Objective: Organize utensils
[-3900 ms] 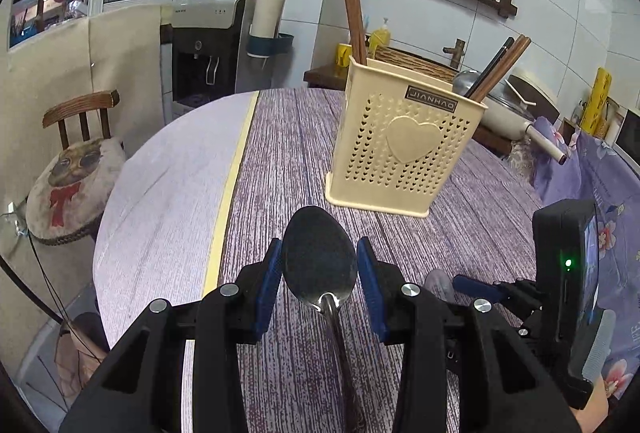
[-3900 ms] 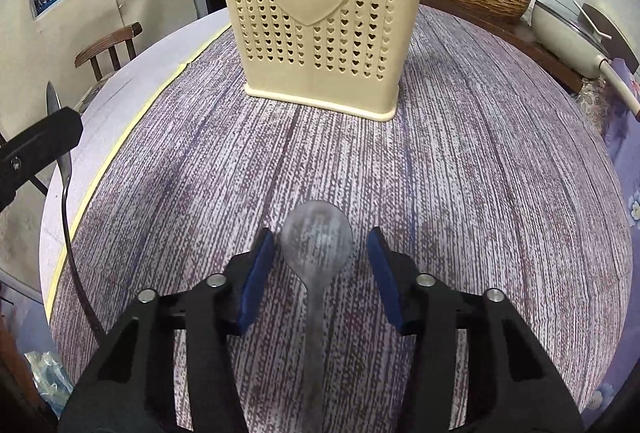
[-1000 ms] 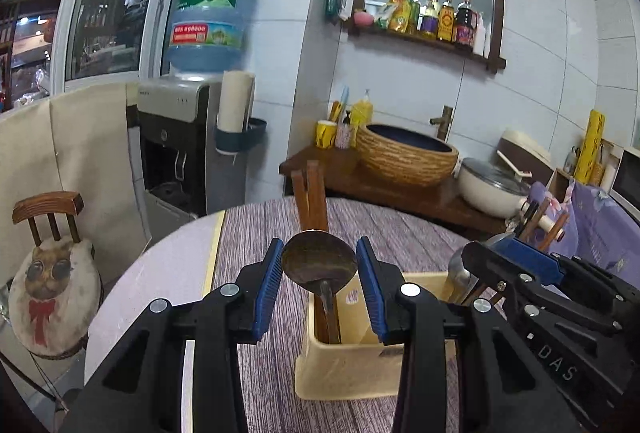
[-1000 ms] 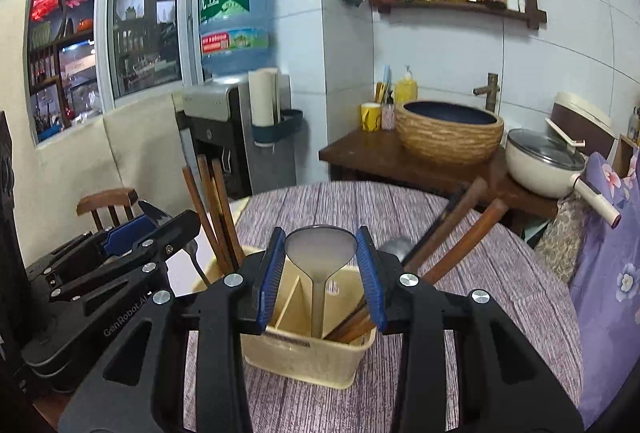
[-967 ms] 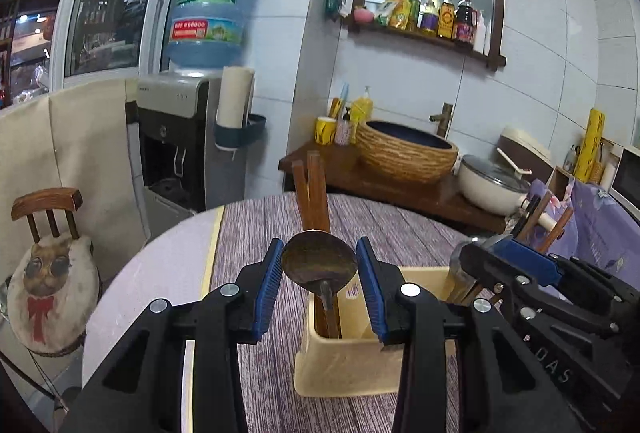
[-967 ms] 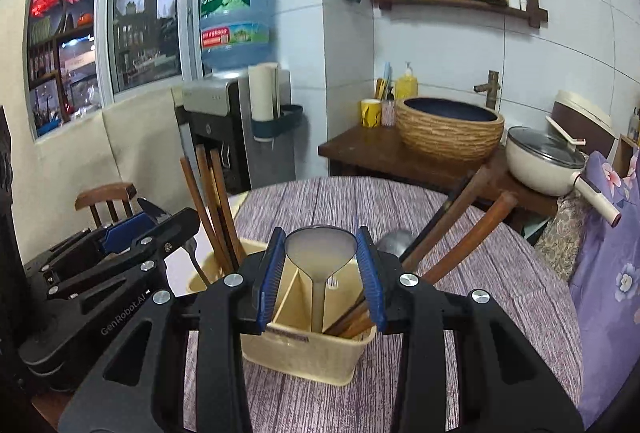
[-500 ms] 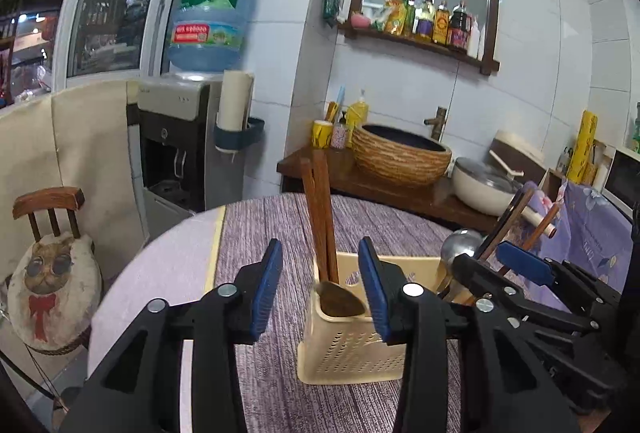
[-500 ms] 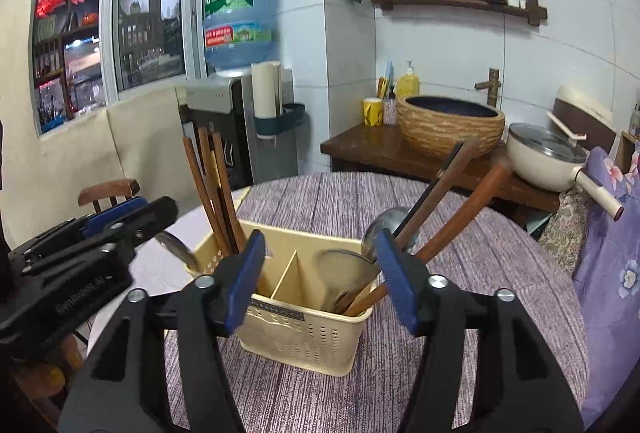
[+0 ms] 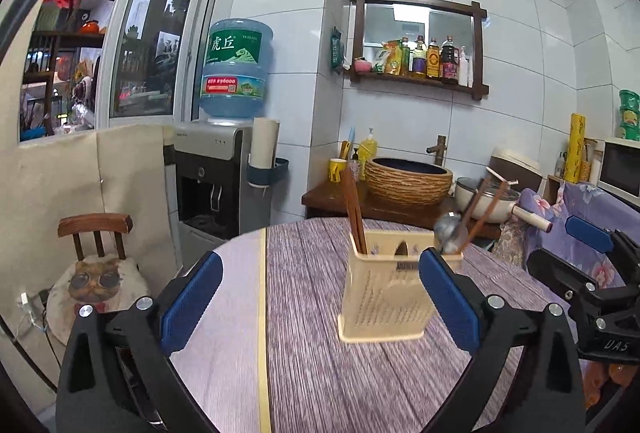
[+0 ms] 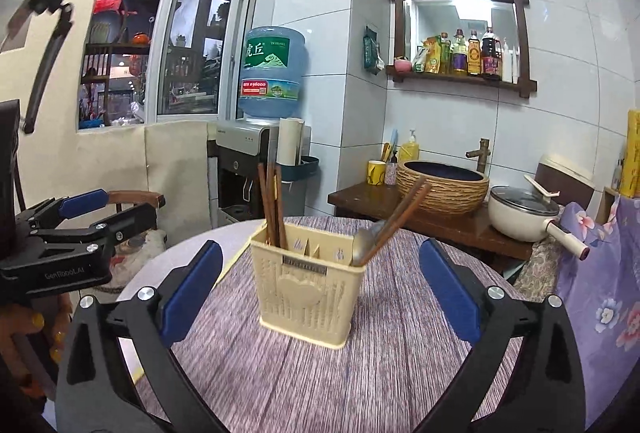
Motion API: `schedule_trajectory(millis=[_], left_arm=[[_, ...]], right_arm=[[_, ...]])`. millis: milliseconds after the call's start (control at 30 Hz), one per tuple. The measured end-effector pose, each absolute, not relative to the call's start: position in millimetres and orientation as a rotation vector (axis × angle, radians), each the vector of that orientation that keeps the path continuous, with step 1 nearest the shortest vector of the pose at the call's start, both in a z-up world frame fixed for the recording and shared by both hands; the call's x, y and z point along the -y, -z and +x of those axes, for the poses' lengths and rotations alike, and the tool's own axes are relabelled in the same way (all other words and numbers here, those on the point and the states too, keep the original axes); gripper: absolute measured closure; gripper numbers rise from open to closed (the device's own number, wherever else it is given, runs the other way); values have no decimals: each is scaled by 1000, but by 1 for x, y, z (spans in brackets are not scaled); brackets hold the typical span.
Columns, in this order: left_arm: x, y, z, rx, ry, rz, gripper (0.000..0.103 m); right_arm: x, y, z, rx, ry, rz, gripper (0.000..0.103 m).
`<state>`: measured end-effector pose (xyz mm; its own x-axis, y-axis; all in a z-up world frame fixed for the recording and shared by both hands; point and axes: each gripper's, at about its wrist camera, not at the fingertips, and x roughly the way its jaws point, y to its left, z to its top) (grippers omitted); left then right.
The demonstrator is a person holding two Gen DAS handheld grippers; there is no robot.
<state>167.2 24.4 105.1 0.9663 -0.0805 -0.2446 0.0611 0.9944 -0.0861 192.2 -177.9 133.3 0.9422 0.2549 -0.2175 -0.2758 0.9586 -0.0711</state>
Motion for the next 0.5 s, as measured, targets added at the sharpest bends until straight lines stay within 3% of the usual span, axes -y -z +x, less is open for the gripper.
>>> schedule_trajectory(millis=[500], left_arm=[[-24, 4, 67, -403, 84, -92, 5]], right_arm=[[201, -2, 81, -376, -285, -46, 6]])
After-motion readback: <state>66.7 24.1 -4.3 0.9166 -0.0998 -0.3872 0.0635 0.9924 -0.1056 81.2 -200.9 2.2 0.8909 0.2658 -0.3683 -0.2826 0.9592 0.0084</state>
